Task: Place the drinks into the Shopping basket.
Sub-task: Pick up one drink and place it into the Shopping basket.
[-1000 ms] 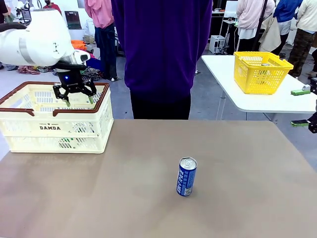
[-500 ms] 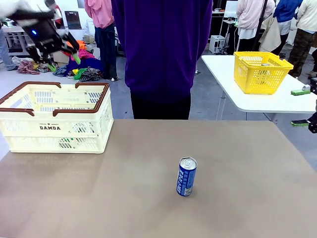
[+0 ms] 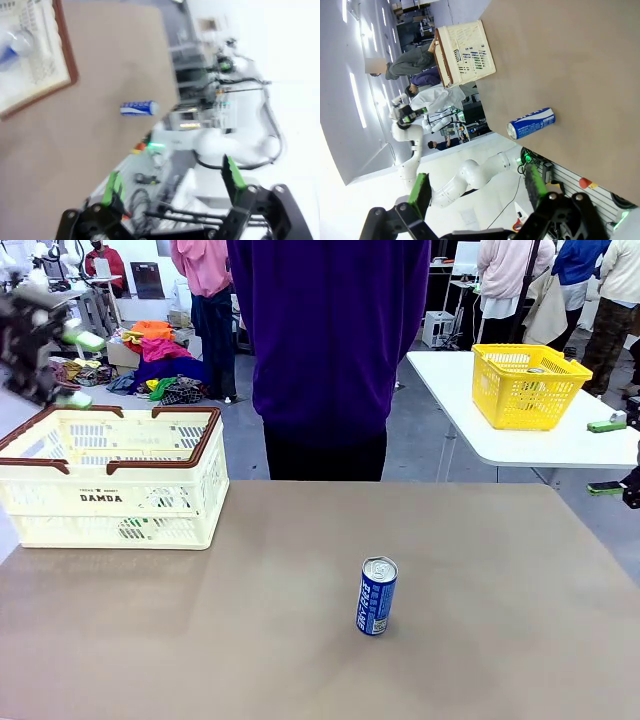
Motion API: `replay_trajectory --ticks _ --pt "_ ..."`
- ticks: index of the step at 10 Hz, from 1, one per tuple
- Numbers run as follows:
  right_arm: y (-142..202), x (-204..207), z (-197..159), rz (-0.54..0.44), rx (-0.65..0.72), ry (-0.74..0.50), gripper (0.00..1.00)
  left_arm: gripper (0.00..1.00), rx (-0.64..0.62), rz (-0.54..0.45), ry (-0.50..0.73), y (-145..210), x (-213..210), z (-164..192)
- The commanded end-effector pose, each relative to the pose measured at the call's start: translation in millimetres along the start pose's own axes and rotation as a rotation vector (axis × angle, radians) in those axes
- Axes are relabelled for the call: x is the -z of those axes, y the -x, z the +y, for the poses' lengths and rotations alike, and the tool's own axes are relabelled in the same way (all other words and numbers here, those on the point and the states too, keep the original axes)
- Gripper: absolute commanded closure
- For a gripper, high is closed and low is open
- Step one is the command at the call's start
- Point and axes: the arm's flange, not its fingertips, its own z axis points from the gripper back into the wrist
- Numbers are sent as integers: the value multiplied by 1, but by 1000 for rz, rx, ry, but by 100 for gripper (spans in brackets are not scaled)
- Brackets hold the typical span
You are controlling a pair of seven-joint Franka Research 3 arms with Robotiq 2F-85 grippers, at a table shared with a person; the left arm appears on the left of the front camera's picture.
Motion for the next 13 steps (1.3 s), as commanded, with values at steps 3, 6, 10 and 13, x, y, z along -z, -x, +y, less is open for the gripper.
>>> replay_trajectory --ticks 3,6,10,13 --pt "-1 -2 4 2 -15 -15 0 0 11 -114 230 60 -4 68" --pt "-1 -2 4 2 -15 -15 0 0 -49 -105 260 68 -11 85" --pt "-1 -2 4 2 -15 -15 0 0 -49 -105 260 68 -11 85" --pt "-1 -2 4 2 -15 -15 0 0 -49 -105 260 68 -11 85"
